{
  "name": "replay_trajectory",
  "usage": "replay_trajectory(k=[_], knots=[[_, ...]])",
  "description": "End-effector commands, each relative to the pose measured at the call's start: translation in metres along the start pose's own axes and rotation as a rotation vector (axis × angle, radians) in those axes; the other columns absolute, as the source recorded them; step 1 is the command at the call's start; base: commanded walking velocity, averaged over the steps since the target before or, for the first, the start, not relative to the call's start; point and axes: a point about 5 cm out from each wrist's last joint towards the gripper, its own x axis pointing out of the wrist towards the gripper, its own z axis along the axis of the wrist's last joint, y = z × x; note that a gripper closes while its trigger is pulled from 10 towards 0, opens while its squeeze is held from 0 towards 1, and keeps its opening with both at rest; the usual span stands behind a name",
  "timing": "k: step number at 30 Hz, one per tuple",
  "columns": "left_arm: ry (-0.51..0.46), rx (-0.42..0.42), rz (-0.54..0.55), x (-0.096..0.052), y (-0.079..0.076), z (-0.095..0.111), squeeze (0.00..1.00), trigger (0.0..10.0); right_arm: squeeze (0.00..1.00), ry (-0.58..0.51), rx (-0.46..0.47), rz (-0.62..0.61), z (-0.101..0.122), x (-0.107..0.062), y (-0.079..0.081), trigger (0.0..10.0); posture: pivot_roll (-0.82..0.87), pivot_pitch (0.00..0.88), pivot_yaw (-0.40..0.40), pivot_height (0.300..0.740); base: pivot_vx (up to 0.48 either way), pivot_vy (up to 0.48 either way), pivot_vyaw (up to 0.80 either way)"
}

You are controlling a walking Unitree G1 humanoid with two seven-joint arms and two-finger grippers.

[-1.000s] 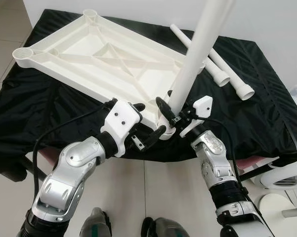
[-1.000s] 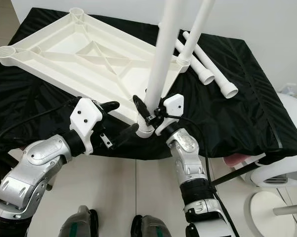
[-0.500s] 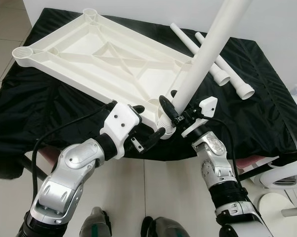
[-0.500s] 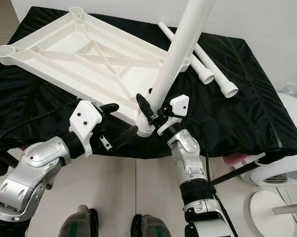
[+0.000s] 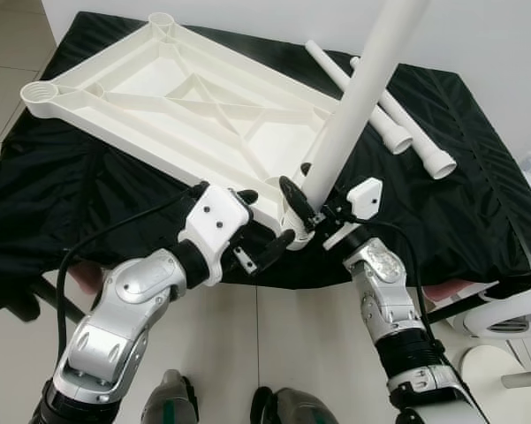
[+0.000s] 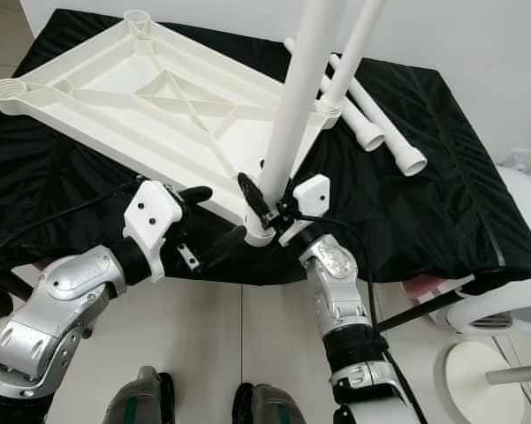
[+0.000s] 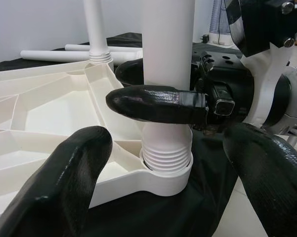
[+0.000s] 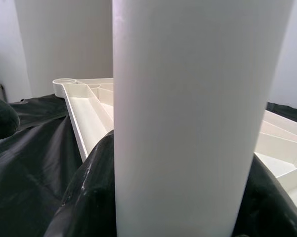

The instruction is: Building children table

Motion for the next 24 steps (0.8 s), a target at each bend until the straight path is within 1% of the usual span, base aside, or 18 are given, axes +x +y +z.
replay_trajectory(k=[1, 5, 9, 11, 15, 18, 24], knots=[[-0.005, -0.006, 0.001, -0.001, -0.003, 0.002, 0.00, 10.0, 0.00, 0.200, 0.070, -0.018, -0.038, -0.024, 0.003, 10.0, 0.14, 0.134, -0.142, 0.740, 0.000, 0.000, 0.00], [-0.006, -0.005, 0.002, -0.002, -0.003, 0.003, 0.00, 10.0, 0.00, 0.222, 0.087, -0.035, -0.043, -0.027, 0.000, 10.0, 0.13, 0.135, -0.141, 0.740, 0.000, 0.000, 0.00], [-0.006, -0.005, 0.001, -0.002, -0.003, 0.003, 0.00, 10.0, 0.00, 0.228, 0.085, -0.045, -0.045, -0.029, -0.002, 10.0, 0.13, 0.134, -0.140, 0.740, 0.000, 0.000, 0.00], [-0.006, -0.006, -0.001, -0.002, -0.003, 0.003, 0.00, 10.0, 0.00, 0.226, 0.093, -0.065, -0.048, -0.034, -0.006, 10.0, 0.14, 0.134, -0.141, 0.740, 0.000, 0.000, 0.00], [-0.006, -0.005, 0.002, -0.002, -0.003, 0.004, 0.00, 10.0, 0.00, 0.201, 0.107, -0.082, -0.050, -0.043, -0.005, 10.0, 0.14, 0.137, -0.144, 0.740, 0.000, 0.000, 0.00], [-0.006, -0.005, 0.005, -0.003, -0.003, 0.004, 0.00, 10.0, 0.00, 0.193, 0.101, -0.080, -0.050, -0.046, -0.003, 10.0, 0.14, 0.137, -0.144, 0.740, 0.000, 0.000, 0.00], [-0.006, -0.004, 0.006, -0.003, -0.003, 0.004, 0.00, 10.0, 0.00, 0.212, 0.093, -0.093, -0.053, -0.047, -0.003, 10.0, 0.14, 0.135, -0.142, 0.740, 0.000, 0.000, 0.00]])
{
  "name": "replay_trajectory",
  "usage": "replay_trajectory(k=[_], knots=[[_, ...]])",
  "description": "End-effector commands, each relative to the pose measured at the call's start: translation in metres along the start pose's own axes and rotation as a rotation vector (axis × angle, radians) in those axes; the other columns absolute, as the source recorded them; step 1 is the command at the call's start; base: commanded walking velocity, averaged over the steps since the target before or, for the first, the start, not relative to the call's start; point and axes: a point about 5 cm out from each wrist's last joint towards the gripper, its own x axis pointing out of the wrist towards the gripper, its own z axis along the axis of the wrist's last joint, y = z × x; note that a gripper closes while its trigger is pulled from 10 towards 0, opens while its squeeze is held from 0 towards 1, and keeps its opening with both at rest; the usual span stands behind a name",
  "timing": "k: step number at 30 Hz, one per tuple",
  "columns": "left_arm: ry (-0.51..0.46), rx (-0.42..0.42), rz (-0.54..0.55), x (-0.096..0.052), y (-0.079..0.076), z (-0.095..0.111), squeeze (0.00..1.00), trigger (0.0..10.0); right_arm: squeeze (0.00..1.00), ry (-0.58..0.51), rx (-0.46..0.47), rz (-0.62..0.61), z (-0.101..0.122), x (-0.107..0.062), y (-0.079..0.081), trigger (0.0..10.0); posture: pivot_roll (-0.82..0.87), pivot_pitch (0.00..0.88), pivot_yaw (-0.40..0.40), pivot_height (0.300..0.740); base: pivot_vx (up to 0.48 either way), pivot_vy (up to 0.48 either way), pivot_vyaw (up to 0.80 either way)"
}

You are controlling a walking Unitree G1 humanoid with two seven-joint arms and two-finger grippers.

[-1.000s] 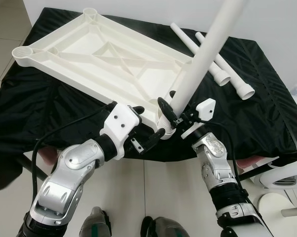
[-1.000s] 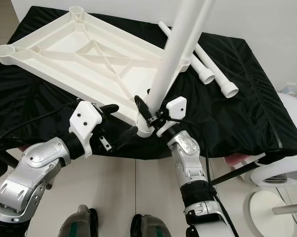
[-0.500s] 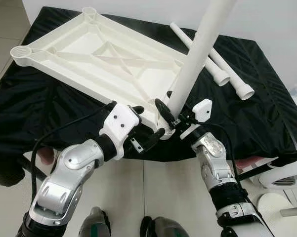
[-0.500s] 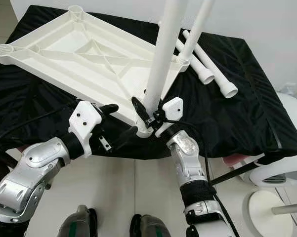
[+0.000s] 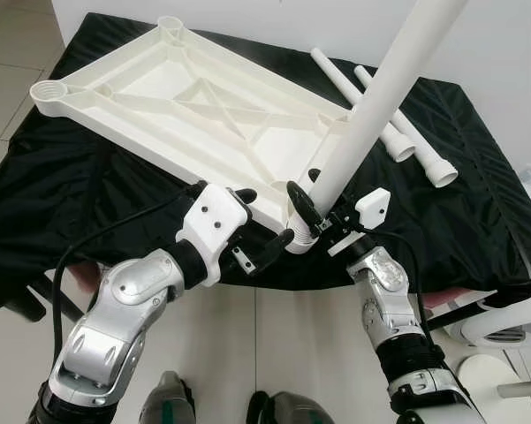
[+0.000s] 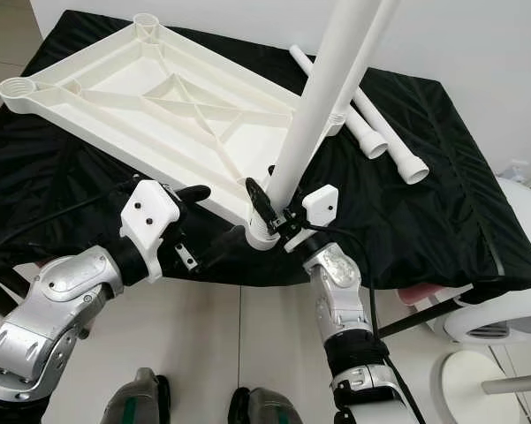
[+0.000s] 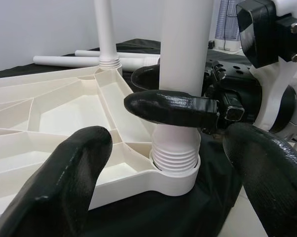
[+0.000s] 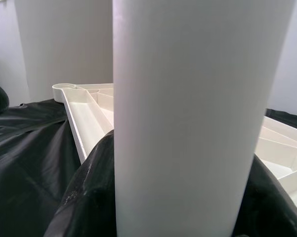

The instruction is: Building children table

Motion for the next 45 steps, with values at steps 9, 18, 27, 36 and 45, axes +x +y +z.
replay_trajectory(k=[9, 18, 27, 36, 45], knots=[[-0.006, -0.009, 0.003, -0.001, -0.003, 0.002, 0.00, 10.0, 0.00, 0.248, 0.053, -0.084, -0.040, -0.021, -0.005, 10.0, 0.14, 0.129, -0.141, 0.740, 0.000, 0.000, 0.00], [-0.004, -0.010, 0.002, -0.002, -0.004, 0.002, 0.00, 10.0, 0.00, 0.235, 0.067, -0.073, -0.035, -0.013, -0.004, 10.0, 0.14, 0.128, -0.144, 0.740, 0.000, 0.000, 0.00], [-0.001, -0.007, 0.001, -0.003, -0.003, 0.002, 0.00, 10.0, 0.00, 0.229, 0.077, -0.154, -0.034, -0.016, -0.008, 10.0, 0.14, 0.134, -0.140, 0.740, 0.000, 0.000, 0.00], [0.000, -0.010, 0.001, -0.003, -0.003, 0.003, 0.00, 10.0, 0.00, 0.211, 0.023, -0.344, -0.031, -0.015, -0.008, 10.0, 0.14, 0.145, -0.137, 0.740, 0.000, 0.000, 0.00], [0.002, -0.009, 0.002, -0.004, -0.003, 0.003, 0.00, 10.0, 0.00, 0.187, -0.004, -0.423, -0.027, -0.013, -0.005, 10.0, 0.14, 0.145, -0.138, 0.740, 0.000, 0.000, 0.00]])
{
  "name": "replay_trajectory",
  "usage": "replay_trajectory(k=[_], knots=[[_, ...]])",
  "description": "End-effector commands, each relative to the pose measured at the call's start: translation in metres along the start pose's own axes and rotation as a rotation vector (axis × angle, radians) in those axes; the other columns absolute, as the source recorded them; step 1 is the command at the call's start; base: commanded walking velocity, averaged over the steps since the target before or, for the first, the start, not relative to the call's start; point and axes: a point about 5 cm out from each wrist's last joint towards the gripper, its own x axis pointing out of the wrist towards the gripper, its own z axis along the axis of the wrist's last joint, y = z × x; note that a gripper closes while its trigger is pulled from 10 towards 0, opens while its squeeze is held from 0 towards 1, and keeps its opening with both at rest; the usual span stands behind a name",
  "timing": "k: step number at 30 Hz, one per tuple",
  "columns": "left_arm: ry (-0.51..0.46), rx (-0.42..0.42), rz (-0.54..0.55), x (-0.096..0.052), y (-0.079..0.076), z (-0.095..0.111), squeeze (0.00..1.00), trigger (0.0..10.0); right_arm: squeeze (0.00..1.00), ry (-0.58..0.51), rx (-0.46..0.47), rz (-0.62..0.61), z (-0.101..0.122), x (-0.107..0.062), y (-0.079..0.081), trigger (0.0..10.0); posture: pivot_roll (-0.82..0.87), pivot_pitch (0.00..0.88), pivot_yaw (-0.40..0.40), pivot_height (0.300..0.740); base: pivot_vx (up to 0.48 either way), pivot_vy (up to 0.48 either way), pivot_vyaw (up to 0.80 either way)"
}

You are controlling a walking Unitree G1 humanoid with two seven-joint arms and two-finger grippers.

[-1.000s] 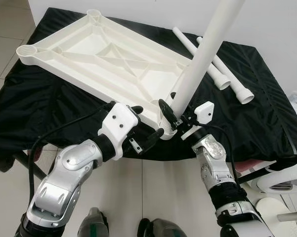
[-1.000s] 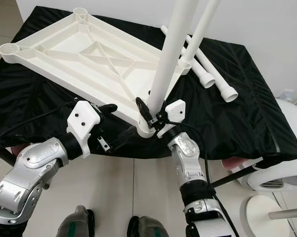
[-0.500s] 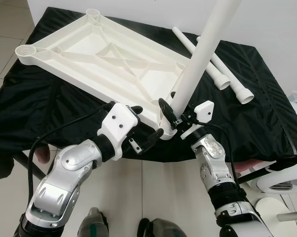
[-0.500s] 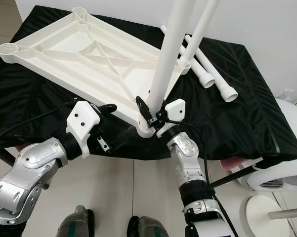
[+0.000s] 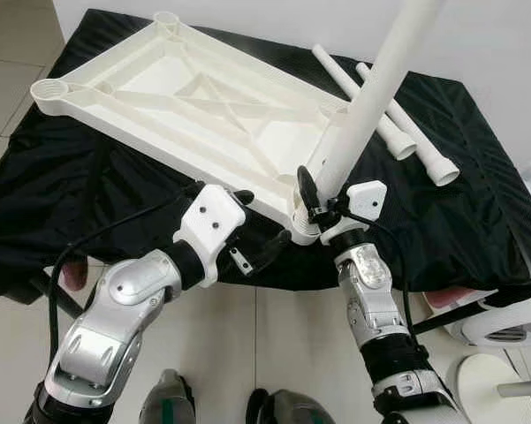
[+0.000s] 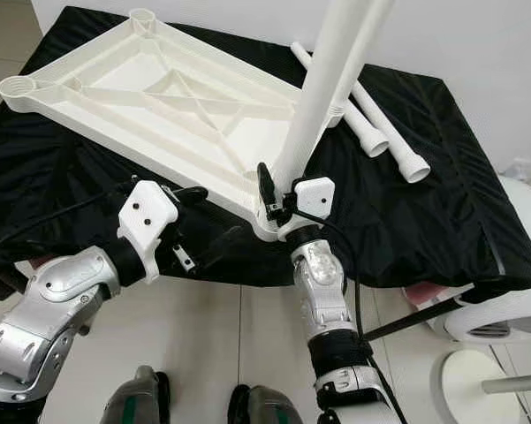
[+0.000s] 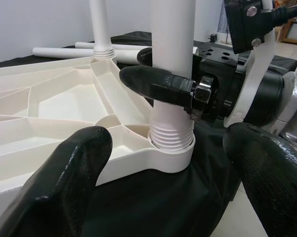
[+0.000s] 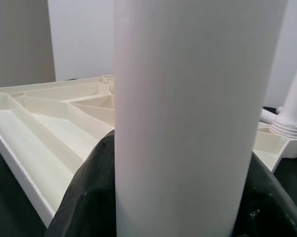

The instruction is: Building children table

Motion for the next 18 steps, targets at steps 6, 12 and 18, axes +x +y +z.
replay_trajectory(k=[6, 12, 18], knots=[[-0.016, -0.011, 0.003, -0.002, -0.003, 0.003, 0.00, 10.0, 0.00, 0.167, 0.009, -0.175, -0.028, -0.022, -0.010, 10.0, 0.14, 0.144, -0.139, 0.740, 0.000, 0.000, 0.00], [-0.016, -0.011, 0.002, -0.002, -0.003, 0.004, 0.00, 10.0, 0.00, 0.174, -0.003, -0.259, -0.025, -0.024, -0.009, 10.0, 0.14, 0.145, -0.138, 0.740, 0.000, 0.000, 0.00], [-0.016, -0.011, 0.002, -0.002, -0.003, 0.004, 0.00, 10.0, 0.00, 0.150, -0.032, -0.262, -0.020, -0.023, -0.007, 10.0, 0.14, 0.143, -0.138, 0.740, 0.000, 0.000, 0.00]])
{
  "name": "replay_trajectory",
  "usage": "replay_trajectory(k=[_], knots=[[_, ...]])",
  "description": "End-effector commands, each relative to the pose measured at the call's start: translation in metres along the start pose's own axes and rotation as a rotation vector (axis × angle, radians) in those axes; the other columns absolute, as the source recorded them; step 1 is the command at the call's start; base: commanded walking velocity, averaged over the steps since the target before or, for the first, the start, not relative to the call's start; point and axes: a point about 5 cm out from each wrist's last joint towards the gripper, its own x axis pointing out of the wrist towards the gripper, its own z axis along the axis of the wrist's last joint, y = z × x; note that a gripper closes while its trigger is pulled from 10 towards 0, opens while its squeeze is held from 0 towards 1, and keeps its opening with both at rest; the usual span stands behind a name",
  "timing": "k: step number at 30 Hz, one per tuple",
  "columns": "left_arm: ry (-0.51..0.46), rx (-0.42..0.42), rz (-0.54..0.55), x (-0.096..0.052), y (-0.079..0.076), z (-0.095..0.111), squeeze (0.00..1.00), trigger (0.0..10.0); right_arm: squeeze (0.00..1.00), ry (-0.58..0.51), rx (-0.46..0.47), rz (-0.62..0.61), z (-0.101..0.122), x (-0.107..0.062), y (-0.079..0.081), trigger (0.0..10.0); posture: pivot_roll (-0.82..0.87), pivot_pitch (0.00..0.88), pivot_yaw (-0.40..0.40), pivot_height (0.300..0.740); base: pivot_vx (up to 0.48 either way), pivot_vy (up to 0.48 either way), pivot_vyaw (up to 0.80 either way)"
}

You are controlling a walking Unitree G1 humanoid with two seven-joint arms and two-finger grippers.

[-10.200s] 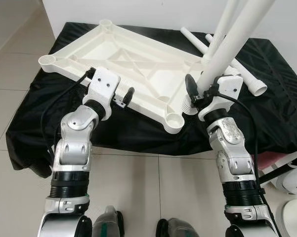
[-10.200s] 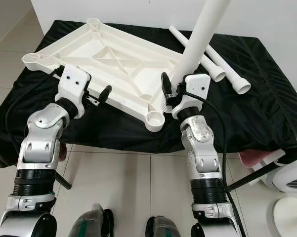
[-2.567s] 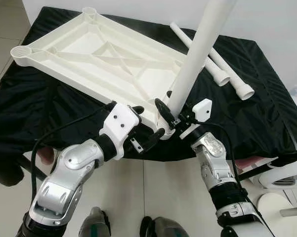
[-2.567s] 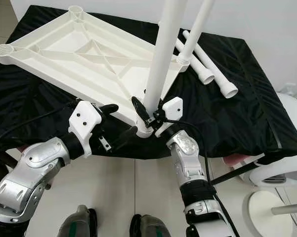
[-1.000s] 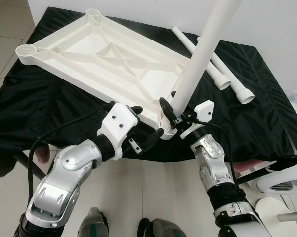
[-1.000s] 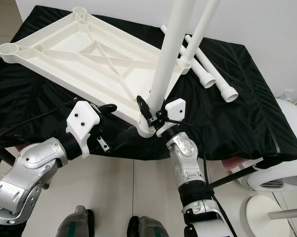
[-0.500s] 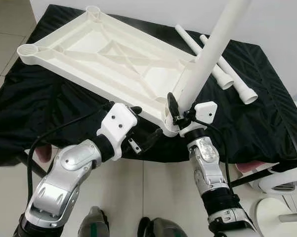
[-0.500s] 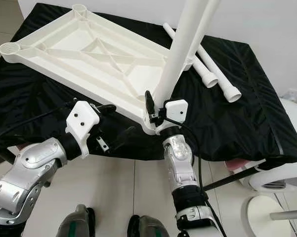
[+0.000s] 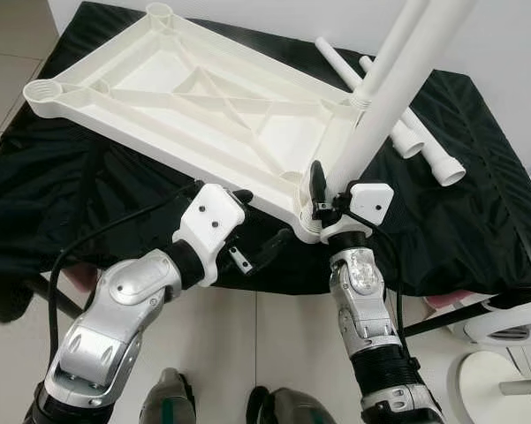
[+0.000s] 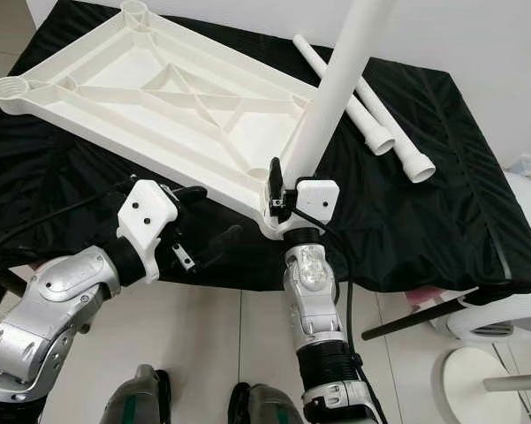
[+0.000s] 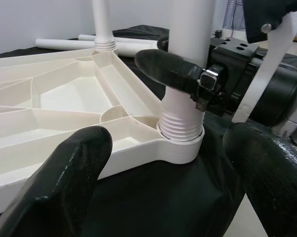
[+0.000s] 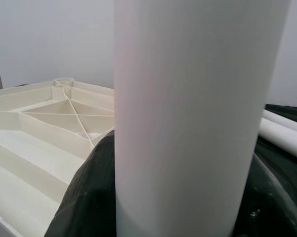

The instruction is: Building children table

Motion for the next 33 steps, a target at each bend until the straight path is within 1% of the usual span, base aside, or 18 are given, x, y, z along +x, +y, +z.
replay_trajectory(k=[1, 5, 9, 13, 14, 15, 16, 17, 18, 19, 20, 21, 24, 28, 33], knots=[[-0.017, -0.003, 0.004, -0.002, -0.003, 0.004, 0.00, 10.0, 0.00, 0.168, -0.030, -0.067, -0.029, -0.016, -0.015, 10.0, 0.15, 0.143, -0.139, 0.740, 0.000, 0.000, 0.00], [-0.017, -0.003, 0.004, -0.002, -0.003, 0.004, 0.00, 10.0, 0.00, 0.173, -0.035, -0.059, -0.029, -0.017, -0.014, 10.0, 0.15, 0.141, -0.140, 0.740, 0.000, 0.000, 0.00], [-0.018, -0.002, 0.007, -0.002, -0.003, 0.004, 0.00, 10.0, 0.00, 0.183, -0.004, -0.035, -0.027, -0.017, -0.011, 10.0, 0.15, 0.137, -0.142, 0.740, 0.000, 0.000, 0.00], [-0.018, -0.002, 0.007, -0.001, -0.003, 0.004, 0.00, 10.0, 0.00, 0.189, -0.003, -0.033, -0.027, -0.017, -0.013, 10.0, 0.15, 0.134, -0.144, 0.740, 0.000, 0.000, 0.00], [-0.018, -0.002, 0.007, -0.001, -0.003, 0.004, 0.00, 10.0, 0.00, 0.189, 0.017, -0.017, -0.027, -0.017, -0.014, 10.0, 0.15, 0.133, -0.144, 0.740, 0.000, 0.000, 0.00], [-0.019, -0.002, 0.007, -0.001, -0.003, 0.004, 0.00, 10.0, 0.00, 0.196, 0.058, 0.007, -0.027, -0.018, -0.013, 10.0, 0.15, 0.131, -0.144, 0.740, 0.000, 0.000, 0.00], [-0.019, -0.002, 0.007, -0.001, -0.003, 0.004, 0.00, 10.0, 0.00, 0.196, 0.058, 0.007, -0.027, -0.018, -0.013, 10.0, 0.15, 0.131, -0.144, 0.740, 0.000, 0.000, 0.00], [-0.020, -0.002, 0.007, -0.001, -0.003, 0.004, 0.00, 10.0, 0.00, 0.200, 0.088, 0.025, -0.027, -0.018, -0.012, 10.0, 0.15, 0.131, -0.144, 0.740, 0.000, 0.000, 0.00], [-0.020, -0.002, 0.007, -0.001, -0.003, 0.004, 0.00, 10.0, 0.00, 0.200, 0.088, 0.025, -0.027, -0.018, -0.012, 10.0, 0.15, 0.131, -0.144, 0.740, 0.000, 0.000, 0.00], [-0.020, -0.002, 0.007, -0.001, -0.003, 0.004, 0.00, 10.0, 0.00, 0.204, 0.110, 0.032, -0.028, -0.018, -0.012, 10.0, 0.14, 0.128, -0.144, 0.740, 0.000, 0.000, 0.00], [-0.021, -0.001, 0.006, -0.001, -0.003, 0.004, 0.00, 10.0, 0.00, 0.201, 0.099, 0.039, -0.028, -0.019, -0.013, 10.0, 0.14, 0.128, -0.144, 0.740, 0.000, 0.000, 0.00], [-0.021, 0.000, 0.005, -0.001, -0.003, 0.004, 0.00, 10.0, 0.00, 0.202, 0.113, 0.047, -0.028, -0.020, -0.012, 10.0, 0.14, 0.125, -0.145, 0.740, 0.000, 0.000, 0.00], [-0.022, 0.000, 0.004, -0.001, -0.004, 0.004, 0.00, 10.0, 0.00, 0.203, 0.111, 0.055, -0.029, -0.021, -0.012, 10.0, 0.14, 0.124, -0.145, 0.740, 0.000, 0.000, 0.00], [-0.022, 0.000, 0.004, -0.001, -0.004, 0.004, 0.00, 10.0, 0.00, 0.210, 0.093, 0.068, -0.031, -0.022, -0.014, 10.0, 0.15, 0.122, -0.145, 0.740, 0.000, 0.000, 0.00], [-0.022, -0.001, 0.002, -0.001, -0.004, 0.004, 0.00, 10.0, 0.00, 0.228, 0.023, 0.080, -0.035, -0.023, -0.023, 10.0, 0.15, 0.124, -0.145, 0.740, 0.000, 0.000, 0.00]])
